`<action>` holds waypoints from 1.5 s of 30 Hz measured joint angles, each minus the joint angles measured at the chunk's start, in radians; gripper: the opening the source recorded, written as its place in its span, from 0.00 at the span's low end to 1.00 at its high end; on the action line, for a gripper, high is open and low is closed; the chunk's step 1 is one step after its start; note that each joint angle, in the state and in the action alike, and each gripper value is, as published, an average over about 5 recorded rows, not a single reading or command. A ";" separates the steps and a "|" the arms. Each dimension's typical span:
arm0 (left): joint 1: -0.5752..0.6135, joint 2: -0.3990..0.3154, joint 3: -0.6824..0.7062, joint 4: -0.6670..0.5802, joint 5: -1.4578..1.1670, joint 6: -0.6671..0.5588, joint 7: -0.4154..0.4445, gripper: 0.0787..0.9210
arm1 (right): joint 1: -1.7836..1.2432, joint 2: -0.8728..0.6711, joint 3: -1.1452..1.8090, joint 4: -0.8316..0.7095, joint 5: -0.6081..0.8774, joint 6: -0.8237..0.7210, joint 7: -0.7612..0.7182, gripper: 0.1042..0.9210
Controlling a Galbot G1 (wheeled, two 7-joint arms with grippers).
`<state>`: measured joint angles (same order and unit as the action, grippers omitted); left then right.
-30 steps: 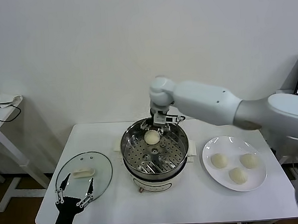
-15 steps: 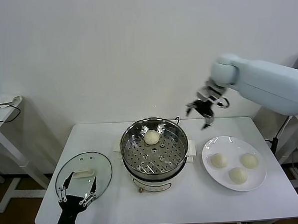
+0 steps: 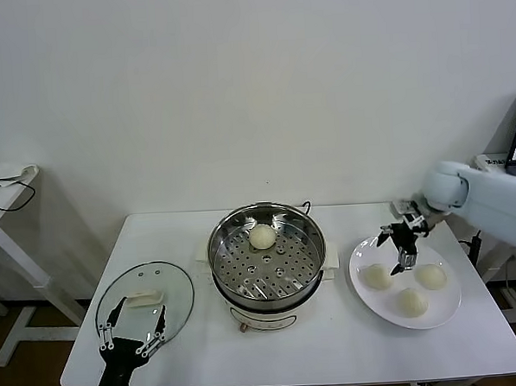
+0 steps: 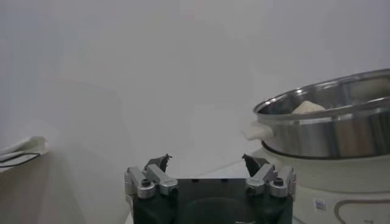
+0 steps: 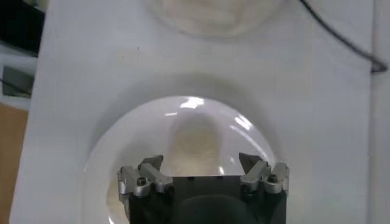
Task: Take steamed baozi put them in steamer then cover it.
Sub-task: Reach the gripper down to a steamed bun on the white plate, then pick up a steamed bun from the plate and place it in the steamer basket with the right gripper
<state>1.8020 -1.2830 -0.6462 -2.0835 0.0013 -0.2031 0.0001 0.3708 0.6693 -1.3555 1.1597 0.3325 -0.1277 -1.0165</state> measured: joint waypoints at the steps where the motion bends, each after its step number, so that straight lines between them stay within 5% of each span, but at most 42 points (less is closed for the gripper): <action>1: 0.000 0.000 -0.002 0.001 0.000 -0.001 0.000 0.88 | -0.012 0.001 0.005 -0.007 0.000 -0.004 0.007 0.88; 17: -0.003 -0.003 -0.011 0.011 -0.002 -0.003 -0.001 0.88 | -0.144 0.046 0.078 -0.083 -0.003 -0.025 0.082 0.87; 31: -0.012 -0.003 -0.020 0.019 -0.008 -0.003 -0.002 0.88 | -0.135 0.050 0.068 -0.070 0.007 -0.038 0.088 0.70; 45: -0.021 0.016 -0.007 0.002 -0.008 0.003 -0.004 0.88 | 0.190 0.113 -0.053 -0.004 0.074 -0.033 -0.087 0.67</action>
<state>1.7808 -1.2668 -0.6528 -2.0811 -0.0068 -0.2004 -0.0036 0.5606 0.7822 -1.4082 1.1559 0.4066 -0.1602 -1.1038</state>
